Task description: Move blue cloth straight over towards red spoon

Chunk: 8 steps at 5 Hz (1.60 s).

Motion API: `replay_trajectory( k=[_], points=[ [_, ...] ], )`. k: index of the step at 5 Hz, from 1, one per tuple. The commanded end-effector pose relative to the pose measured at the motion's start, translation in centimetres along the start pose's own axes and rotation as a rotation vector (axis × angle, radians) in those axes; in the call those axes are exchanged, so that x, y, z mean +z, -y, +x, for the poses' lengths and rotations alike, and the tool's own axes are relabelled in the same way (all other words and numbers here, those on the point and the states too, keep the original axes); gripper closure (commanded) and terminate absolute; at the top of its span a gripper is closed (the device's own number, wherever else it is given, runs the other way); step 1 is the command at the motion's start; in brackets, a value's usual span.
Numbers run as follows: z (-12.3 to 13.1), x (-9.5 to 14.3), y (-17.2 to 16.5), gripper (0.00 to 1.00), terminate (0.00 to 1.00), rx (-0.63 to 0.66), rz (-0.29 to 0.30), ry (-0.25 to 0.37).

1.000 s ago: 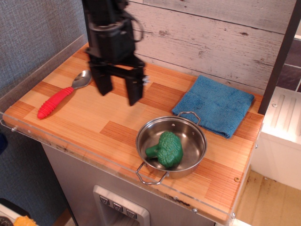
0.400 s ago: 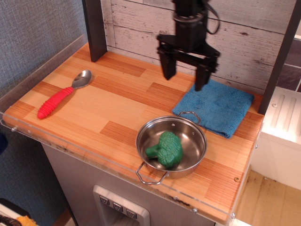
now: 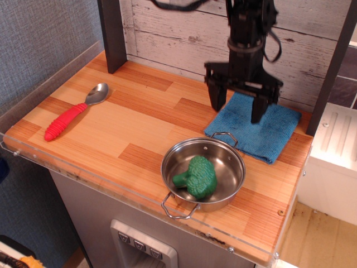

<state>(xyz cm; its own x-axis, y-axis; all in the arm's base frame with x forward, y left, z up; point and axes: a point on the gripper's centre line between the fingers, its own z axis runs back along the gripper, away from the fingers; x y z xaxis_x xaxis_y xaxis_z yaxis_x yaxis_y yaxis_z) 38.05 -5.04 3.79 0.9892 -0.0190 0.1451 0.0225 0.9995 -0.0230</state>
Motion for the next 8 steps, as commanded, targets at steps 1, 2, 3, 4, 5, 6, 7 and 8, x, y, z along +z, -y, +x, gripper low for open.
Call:
replay_trajectory(
  k=[1,2,3,4,5,6,7,8],
  points=[
    [0.6,0.4,1.6,0.0,0.0,-0.035,-0.043,0.096],
    [0.6,0.0,2.5,0.0,0.0,-0.085,-0.045,0.116],
    [0.1,-1.8,2.2,0.0,0.0,-0.108,-0.02,0.076],
    [-0.6,-3.3,1.6,0.0,0.0,-0.114,0.011,0.021],
    [-1.4,-4.3,0.8,0.0,0.0,-0.107,0.043,-0.026],
    [-2.0,-4.5,-0.7,0.0,0.0,-0.075,0.063,-0.041],
    [-2.2,-4.5,-3.4,0.0,0.0,-0.014,0.087,-0.051],
    [-2.3,-4.3,-7.3,0.0,0.0,0.064,0.107,-0.068]
  ],
)
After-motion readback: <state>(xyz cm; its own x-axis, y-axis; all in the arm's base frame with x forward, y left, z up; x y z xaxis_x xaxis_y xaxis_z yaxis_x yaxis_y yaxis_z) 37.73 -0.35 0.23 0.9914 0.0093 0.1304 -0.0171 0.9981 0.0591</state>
